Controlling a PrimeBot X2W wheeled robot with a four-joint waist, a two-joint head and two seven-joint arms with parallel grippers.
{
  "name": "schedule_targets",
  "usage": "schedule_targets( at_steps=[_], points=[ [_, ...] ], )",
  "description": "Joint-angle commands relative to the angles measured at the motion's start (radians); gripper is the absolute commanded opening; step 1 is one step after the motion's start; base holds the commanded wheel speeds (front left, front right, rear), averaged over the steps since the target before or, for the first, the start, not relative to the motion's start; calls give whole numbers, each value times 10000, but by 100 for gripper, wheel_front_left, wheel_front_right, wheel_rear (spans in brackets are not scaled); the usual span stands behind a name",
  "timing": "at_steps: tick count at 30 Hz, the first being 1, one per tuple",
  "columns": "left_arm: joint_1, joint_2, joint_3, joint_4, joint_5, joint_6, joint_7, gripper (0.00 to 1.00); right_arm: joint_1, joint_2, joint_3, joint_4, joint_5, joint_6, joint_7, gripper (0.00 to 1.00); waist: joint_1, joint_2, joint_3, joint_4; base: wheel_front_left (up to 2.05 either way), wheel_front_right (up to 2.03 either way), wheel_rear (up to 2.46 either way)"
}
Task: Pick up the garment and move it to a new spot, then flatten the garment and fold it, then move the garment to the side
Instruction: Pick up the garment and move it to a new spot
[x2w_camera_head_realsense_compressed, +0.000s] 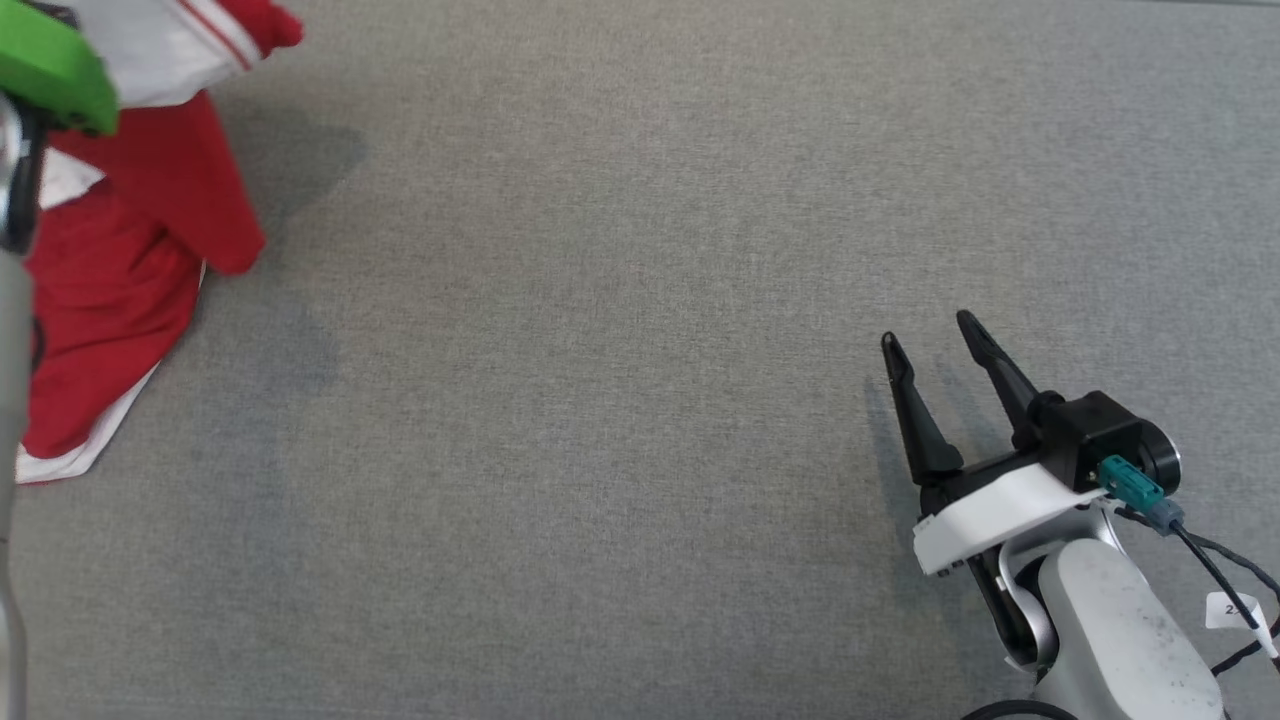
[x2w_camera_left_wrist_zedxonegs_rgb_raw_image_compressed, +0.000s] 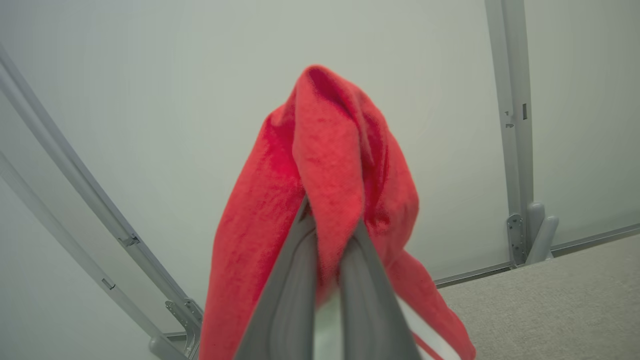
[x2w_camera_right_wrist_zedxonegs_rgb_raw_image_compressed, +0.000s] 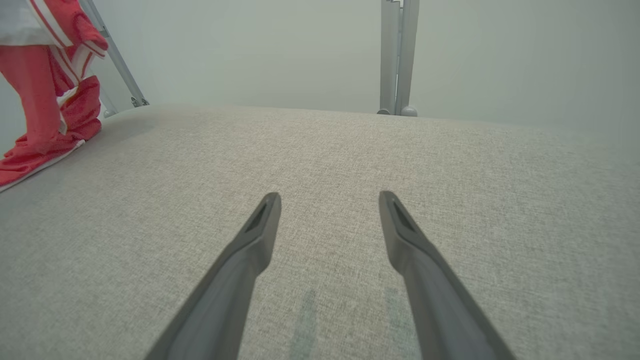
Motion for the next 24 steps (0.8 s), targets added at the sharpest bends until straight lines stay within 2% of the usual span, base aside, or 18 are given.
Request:
schedule_targets(
  at_steps=[1, 6, 11, 15, 17, 20, 22, 23, 24],
  points=[
    [-122, -247, -357, -393, -209, -22, -50, 0, 310, 108, -39, 30, 77, -15, -29, 100, 0, 2, -548, -454, 0, 0, 0],
    [-170, -725, -1644, -1941, -1001, -8, -21, 0, 484, 401, -223, 48, 158, -15, -29, 100, 0, 2, -835, -1118, 0, 0, 0],
    [412, -1310, -2154, -2961, -2071, -10, 8, 0, 754, 632, -511, 26, 174, -15, -29, 100, 0, 2, -979, -1866, 0, 0, 0],
    [1162, -1798, -2451, -3147, -2326, -10, -39, 0, 919, 690, -681, 63, 170, -15, -30, 100, 0, 2, -990, -2327, 0, 0, 0],
    [2033, -2174, -2577, -3015, -2220, 16, -73, 0, 970, 716, -776, 72, 154, -15, -29, 100, 0, 2, -920, -2576, 0, 0, 0],
    [3076, -2551, -2389, -2746, -2253, 14, -82, 0, 828, 761, -784, 46, 168, -15, -29, 100, 0, 2, -771, -2754, 0, 0, 0],
    [3832, -2757, -2090, -2463, -2217, 26, -84, 56, 728, 771, -761, 34, 164, -15, -29, 100, 0, 2, -693, -2813, 0, 0, 0],
    [4146, -2795, -1991, -2287, -2081, 20, -77, 100, 669, 777, -746, 39, 156, -15, -29, 100, 0, 2, -667, -2830, 0, 0, 0],
    [4440, -2789, -1865, -2191, -1883, 19, -77, 100, 611, 776, -726, 35, 135, -15, -29, 100, 0, 2, -651, -2840, 0, 0, 0]
  ],
)
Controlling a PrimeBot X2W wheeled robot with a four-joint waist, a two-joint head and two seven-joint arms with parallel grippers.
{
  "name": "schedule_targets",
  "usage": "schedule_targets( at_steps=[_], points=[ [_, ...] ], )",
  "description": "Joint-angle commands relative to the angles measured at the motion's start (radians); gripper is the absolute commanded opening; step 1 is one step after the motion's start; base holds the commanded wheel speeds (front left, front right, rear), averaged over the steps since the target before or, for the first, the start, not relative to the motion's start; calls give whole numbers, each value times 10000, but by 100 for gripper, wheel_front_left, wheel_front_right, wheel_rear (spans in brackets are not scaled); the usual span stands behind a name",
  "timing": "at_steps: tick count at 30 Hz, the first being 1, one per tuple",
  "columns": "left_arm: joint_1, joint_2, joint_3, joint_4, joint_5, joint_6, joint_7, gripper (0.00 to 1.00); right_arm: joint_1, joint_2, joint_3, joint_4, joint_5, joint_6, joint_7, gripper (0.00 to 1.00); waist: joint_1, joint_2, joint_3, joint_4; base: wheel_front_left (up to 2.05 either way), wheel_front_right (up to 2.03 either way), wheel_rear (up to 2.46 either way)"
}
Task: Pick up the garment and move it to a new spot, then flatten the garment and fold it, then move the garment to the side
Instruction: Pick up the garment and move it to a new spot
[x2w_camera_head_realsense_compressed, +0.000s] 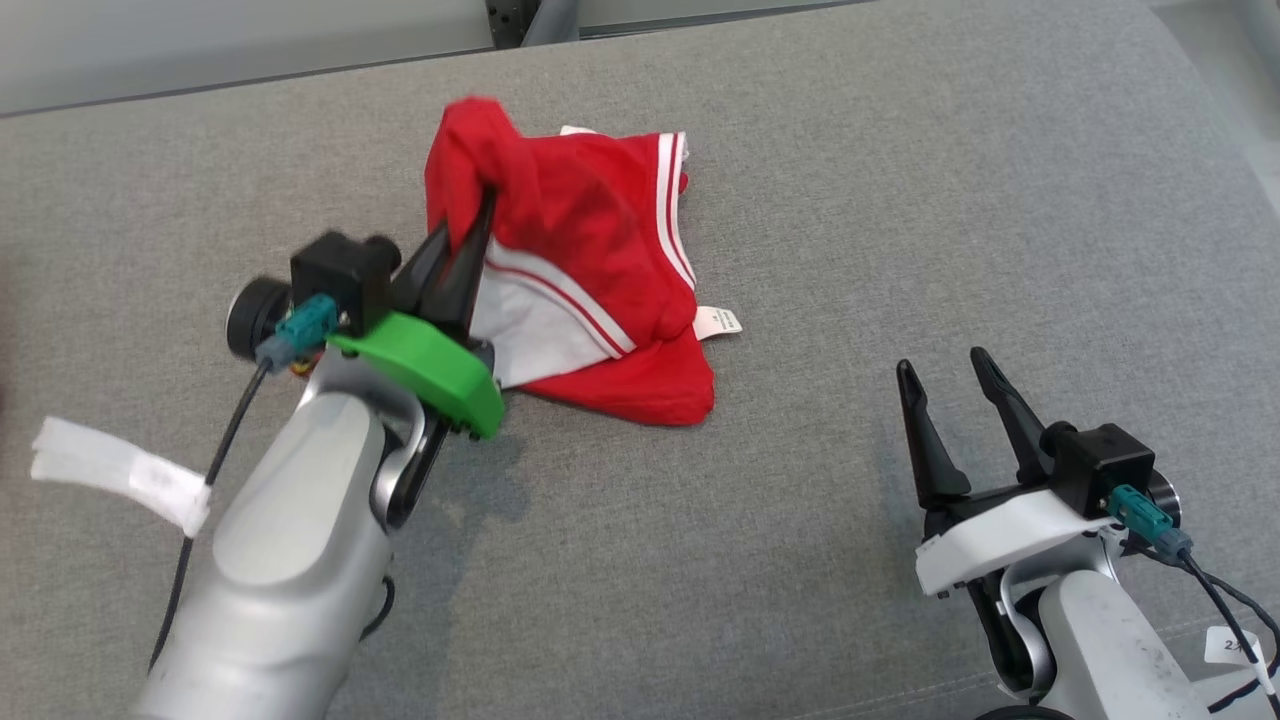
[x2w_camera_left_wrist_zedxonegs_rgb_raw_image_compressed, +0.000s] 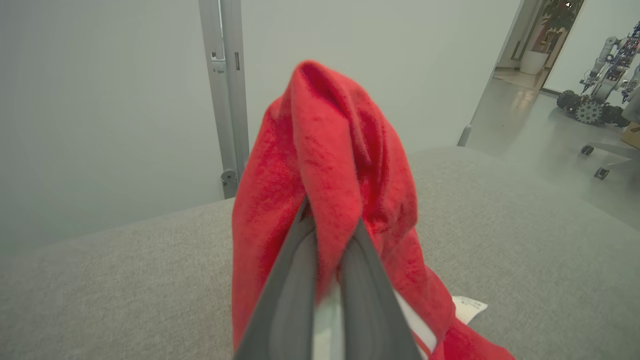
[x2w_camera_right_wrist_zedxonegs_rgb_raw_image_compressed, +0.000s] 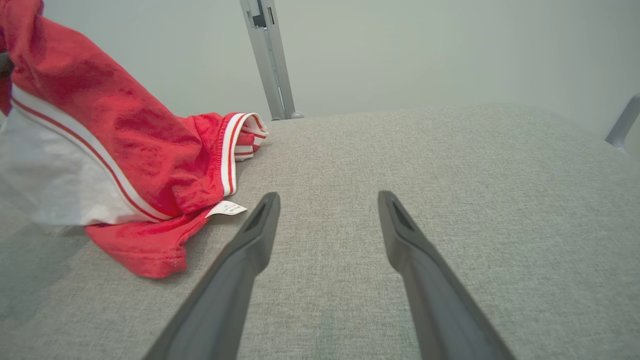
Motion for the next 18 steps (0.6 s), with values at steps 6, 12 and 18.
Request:
schedule_targets(
  at_steps=[6, 12, 18],
  points=[
    [2024, -39, 1286, -81, 1033, 88, -32, 100, -170, -43, 7, 14, -139, -13, -29, 100, 0, 2, -19, 24, 0, 0, 0],
    [3737, -192, 2849, -1083, 1720, 316, -31, 100, 79, -28, -36, 60, -187, -13, -29, 100, 0, 2, -406, 265, 0, 0, 0],
    [5807, -547, 4508, -2524, 2644, 283, -21, 100, 451, 11, 67, 142, -202, -14, -29, 100, 0, 2, -1151, 489, 0, 0, 0]
  ],
)
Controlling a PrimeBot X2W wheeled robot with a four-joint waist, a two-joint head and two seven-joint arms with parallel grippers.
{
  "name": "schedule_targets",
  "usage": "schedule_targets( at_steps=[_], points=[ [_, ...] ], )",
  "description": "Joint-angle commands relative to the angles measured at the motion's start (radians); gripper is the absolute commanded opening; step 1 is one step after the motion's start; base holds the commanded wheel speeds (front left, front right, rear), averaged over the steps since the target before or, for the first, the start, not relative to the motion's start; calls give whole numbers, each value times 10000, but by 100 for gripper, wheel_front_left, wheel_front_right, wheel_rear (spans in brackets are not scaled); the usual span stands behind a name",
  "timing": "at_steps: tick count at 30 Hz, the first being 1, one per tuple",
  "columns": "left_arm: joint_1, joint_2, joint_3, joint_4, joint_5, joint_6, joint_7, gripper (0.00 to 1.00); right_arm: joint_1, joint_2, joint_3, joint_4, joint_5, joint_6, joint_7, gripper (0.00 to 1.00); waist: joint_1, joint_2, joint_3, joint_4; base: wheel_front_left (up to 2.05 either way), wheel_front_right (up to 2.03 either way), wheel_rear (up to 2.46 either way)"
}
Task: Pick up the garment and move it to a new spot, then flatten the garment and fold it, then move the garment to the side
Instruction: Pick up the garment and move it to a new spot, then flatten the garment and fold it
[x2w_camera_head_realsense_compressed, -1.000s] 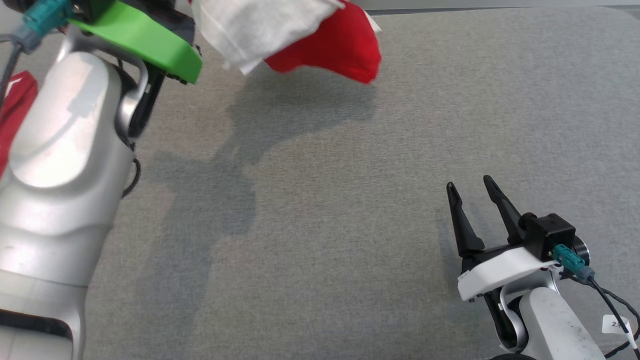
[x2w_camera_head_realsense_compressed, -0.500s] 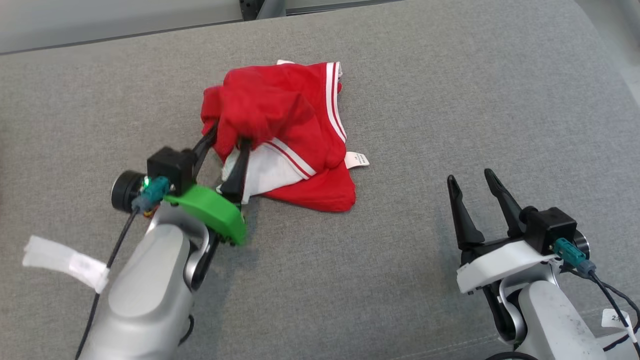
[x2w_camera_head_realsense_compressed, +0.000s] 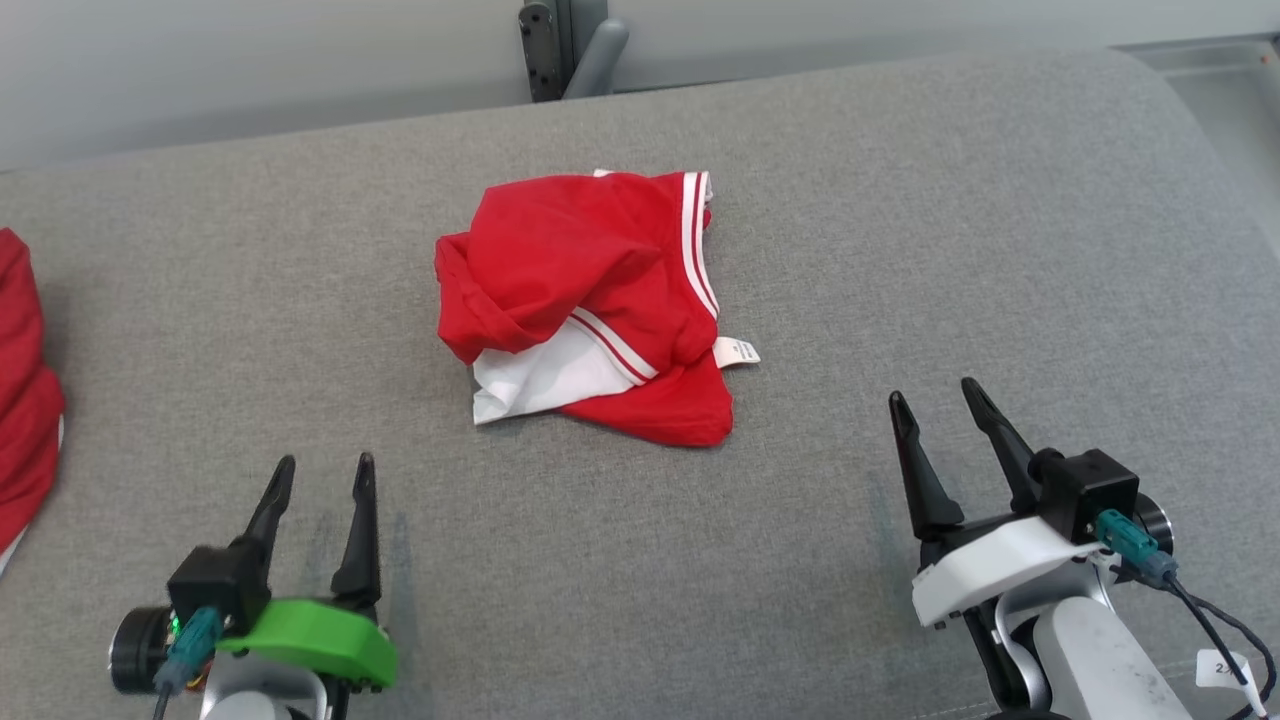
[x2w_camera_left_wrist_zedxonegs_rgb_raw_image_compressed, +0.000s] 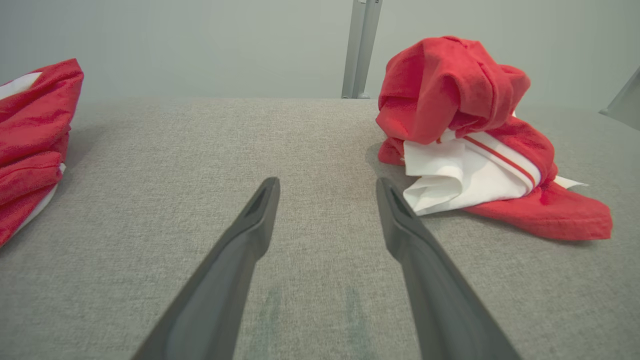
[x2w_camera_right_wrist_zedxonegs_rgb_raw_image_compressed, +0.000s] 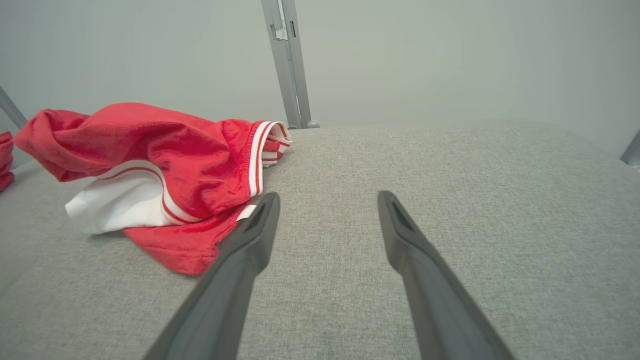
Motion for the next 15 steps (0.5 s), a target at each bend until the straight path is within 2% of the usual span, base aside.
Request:
schedule_targets(
  at_steps=[1, 6, 15],
  points=[
    [291, -23, 185, -173, 153, -19, -9, 100, 201, 0, 15, 22, -14, -14, -29, 100, 0, 1, -446, 183, 0, 0, 0],
    [1554, -357, 1034, -1174, 681, -73, -8, 100, 489, -36, 133, 79, 11, -14, -29, 100, 0, 1, -955, 254, 0, 0, 0],
    [2511, -554, 1179, -1781, 1190, -103, -8, 100, 730, -192, 339, 195, -21, -14, -28, 100, 0, 1, -1313, 250, 0, 0, 0]
  ],
)
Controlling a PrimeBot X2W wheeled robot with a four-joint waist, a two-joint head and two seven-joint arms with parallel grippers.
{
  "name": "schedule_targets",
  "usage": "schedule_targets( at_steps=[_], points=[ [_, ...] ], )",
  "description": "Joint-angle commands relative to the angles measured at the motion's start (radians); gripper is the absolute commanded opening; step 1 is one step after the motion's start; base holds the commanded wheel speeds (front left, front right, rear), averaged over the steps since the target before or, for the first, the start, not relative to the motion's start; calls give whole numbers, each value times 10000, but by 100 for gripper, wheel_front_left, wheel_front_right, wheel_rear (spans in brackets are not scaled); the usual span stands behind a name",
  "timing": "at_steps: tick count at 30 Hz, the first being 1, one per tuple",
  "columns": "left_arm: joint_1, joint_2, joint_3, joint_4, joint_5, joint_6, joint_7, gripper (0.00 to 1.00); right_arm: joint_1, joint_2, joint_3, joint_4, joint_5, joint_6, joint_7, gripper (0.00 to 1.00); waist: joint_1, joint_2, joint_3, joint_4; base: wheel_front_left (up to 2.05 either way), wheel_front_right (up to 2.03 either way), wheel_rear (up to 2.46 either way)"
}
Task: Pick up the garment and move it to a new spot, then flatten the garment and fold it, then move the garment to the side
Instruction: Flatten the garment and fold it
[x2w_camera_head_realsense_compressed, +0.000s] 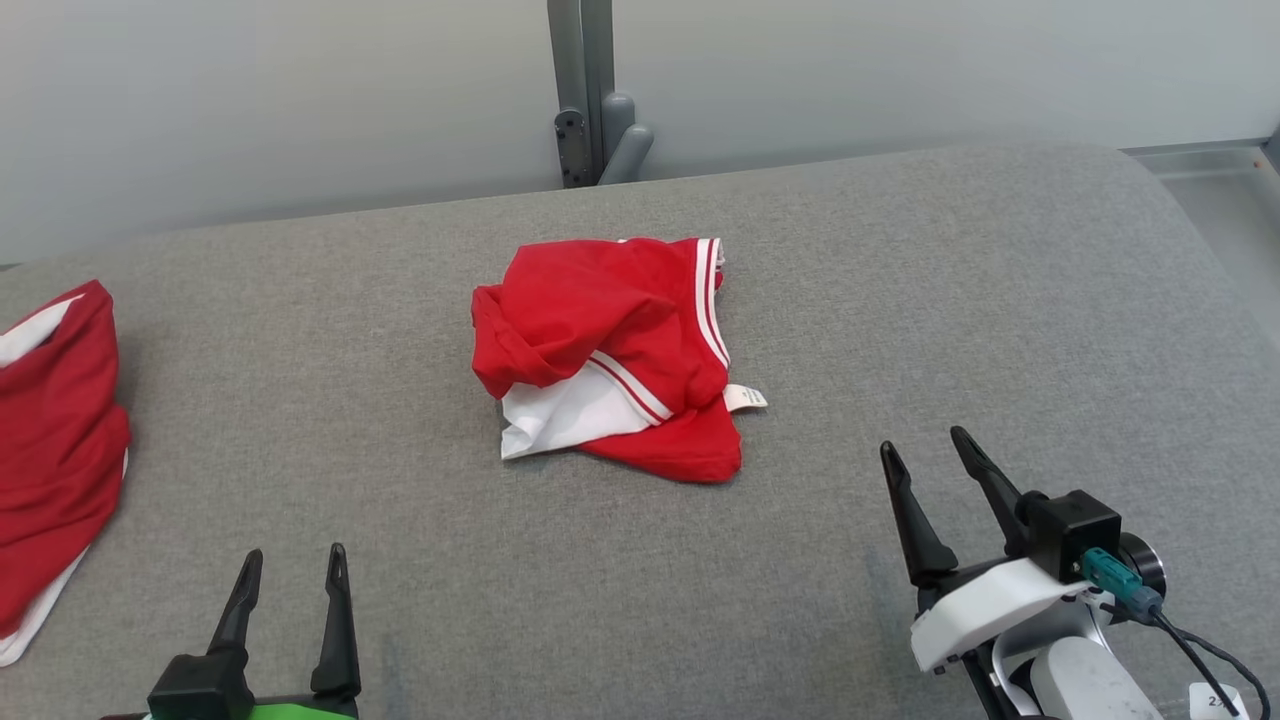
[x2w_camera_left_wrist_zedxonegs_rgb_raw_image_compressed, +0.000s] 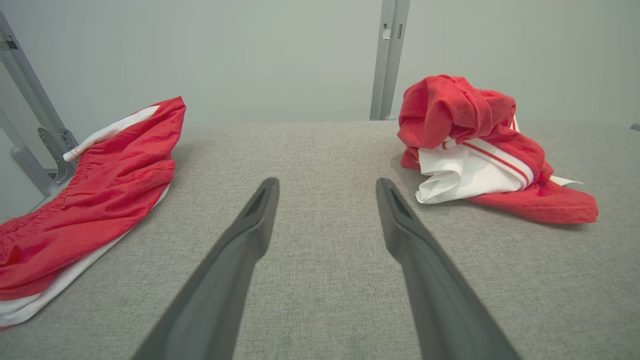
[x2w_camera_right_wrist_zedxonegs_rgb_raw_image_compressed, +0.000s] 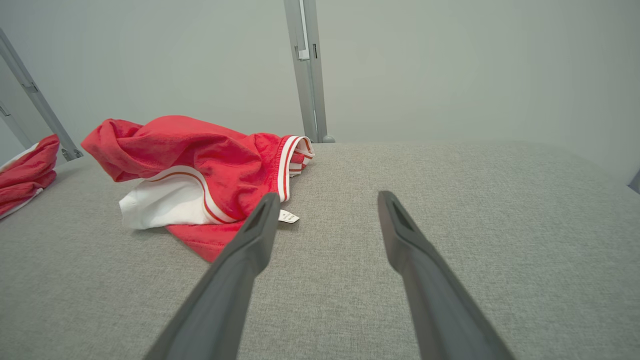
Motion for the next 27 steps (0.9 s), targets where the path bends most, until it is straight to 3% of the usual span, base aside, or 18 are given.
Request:
schedule_targets(
  at_steps=[1, 11, 17, 27],
  points=[
    [172, 2, -42, 1, -28, -16, -8, 100, 184, -86, 9, 13, -28, -14, -28, 100, 0, 2, 21, 58, 0, 0, 0],
    [-385, 3, -913, 151, -551, 26, -8, 100, -497, -218, 1055, 338, 131, -14, -28, 100, 0, 2, 646, 1284, 0, 0, 0],
    [-587, 8, -1400, 125, -751, 103, -8, 100, -1507, -348, 1338, 1383, 129, -14, -28, 100, 0, 2, 1116, 2421, 0, 0, 0],
    [-995, -1, -1664, 41, -991, 132, -8, 100, -3033, -507, 1139, 3359, -200, -14, -28, 100, 0, 2, 2003, 3538, 0, 0, 0]
  ],
)
